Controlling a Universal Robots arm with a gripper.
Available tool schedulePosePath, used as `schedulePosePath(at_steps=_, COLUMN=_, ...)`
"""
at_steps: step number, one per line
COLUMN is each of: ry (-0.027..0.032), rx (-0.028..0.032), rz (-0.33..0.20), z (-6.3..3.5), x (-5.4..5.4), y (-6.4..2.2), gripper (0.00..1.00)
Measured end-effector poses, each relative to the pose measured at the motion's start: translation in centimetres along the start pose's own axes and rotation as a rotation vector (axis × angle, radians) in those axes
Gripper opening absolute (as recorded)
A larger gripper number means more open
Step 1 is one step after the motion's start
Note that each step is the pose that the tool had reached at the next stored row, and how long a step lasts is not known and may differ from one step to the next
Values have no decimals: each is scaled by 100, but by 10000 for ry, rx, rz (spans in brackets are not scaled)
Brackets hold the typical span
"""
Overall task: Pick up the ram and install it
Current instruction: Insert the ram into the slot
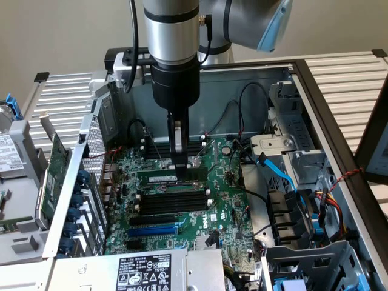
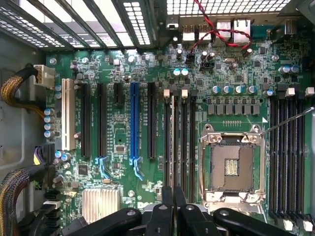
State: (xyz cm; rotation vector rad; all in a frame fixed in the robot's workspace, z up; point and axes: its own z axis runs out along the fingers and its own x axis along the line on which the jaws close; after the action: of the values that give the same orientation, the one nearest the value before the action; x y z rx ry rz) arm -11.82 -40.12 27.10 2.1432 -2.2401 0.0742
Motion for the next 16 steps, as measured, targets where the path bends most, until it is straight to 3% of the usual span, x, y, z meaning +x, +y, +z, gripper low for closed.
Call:
schedulePosePath(at_steps=8, ry=-89, rx=-2, rz=1, z=88, x=-5, y=1, gripper=13)
schedulePosePath(at_steps=16, ry=-131, rx=-1, rz=1, z=128, x=15, y=1, gripper=13)
